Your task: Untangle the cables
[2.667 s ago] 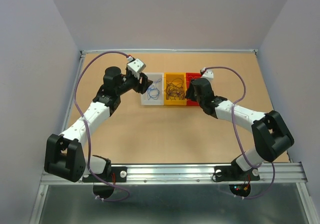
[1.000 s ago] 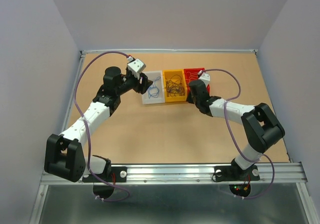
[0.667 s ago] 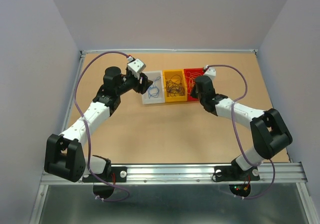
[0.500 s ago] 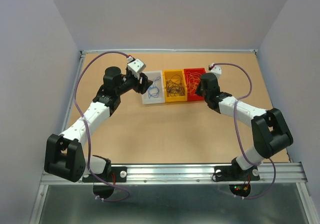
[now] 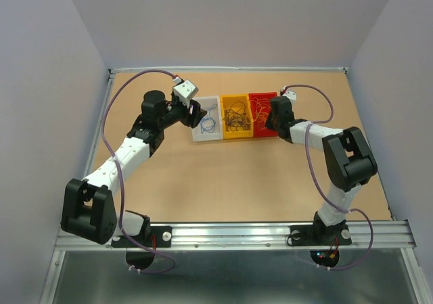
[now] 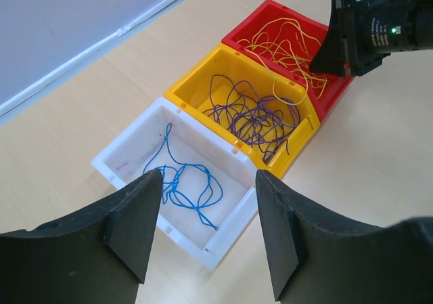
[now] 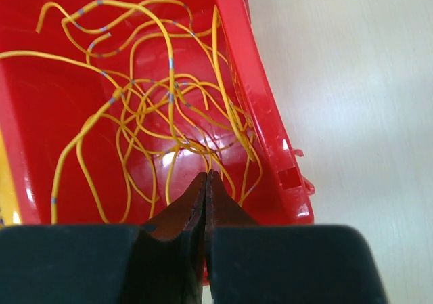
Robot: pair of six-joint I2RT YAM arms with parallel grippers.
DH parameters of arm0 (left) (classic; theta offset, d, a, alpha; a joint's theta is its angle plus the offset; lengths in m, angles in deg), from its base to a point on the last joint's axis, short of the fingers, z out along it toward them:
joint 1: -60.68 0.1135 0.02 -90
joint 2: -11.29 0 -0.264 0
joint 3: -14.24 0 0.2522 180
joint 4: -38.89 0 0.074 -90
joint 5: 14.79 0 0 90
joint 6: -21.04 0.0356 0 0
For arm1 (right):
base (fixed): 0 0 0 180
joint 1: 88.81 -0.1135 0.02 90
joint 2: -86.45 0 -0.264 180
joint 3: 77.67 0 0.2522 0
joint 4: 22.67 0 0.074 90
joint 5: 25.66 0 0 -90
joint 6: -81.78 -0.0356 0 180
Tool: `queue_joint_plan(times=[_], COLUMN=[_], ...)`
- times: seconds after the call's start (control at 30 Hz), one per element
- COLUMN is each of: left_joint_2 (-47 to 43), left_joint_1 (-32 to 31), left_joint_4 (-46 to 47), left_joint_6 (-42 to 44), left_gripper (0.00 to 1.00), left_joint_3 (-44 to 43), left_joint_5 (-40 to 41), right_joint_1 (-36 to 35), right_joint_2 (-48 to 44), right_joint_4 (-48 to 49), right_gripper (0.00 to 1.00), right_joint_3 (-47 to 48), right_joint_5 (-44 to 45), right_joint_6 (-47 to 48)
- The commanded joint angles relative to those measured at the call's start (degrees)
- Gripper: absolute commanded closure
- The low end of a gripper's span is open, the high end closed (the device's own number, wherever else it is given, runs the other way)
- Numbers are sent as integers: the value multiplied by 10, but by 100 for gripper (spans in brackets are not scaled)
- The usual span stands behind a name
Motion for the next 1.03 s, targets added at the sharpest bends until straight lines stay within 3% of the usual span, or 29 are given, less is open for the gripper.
queue_joint_plan(times=[0.0, 0.1, 0.17, 0.2, 0.3, 0.4, 0.53, 0.77, 1.0], left_joint_2=[-4, -6, -11, -18, -33, -60, -131, -237, -280], left_joint_1=[1, 1, 1, 1, 1, 3, 29, 98, 101], left_joint_4=[25, 26, 30, 34, 40, 40, 76, 186, 264], left_joint_6=[9, 11, 11, 11, 8, 4, -29, -61, -20], left_gripper=[31, 31, 31, 28, 17, 10, 1, 1, 1], left_joint_3=[-4, -3, 0, 5, 12, 18, 64, 201, 280], left_joint_5=[-3, -3, 2, 7, 23, 62, 111, 149, 156], right_joint_1=[0, 0, -1, -1, -1, -2, -2, -2, -2], right_joint_2=[-16, -59, -113, -158, -233, -310, -493, -718, -774], right_joint_4=[19, 41, 85, 105, 183, 211, 252, 257, 225], right_gripper=[95, 75, 46, 22, 1, 0, 0, 0, 0], right_joint_3=[26, -3, -52, -98, -169, -245, -359, -473, -481], right_joint_5=[2, 4, -17, -44, -95, -135, -126, -85, -66], right_joint_6=[4, 10, 22, 39, 62, 82, 97, 93, 82])
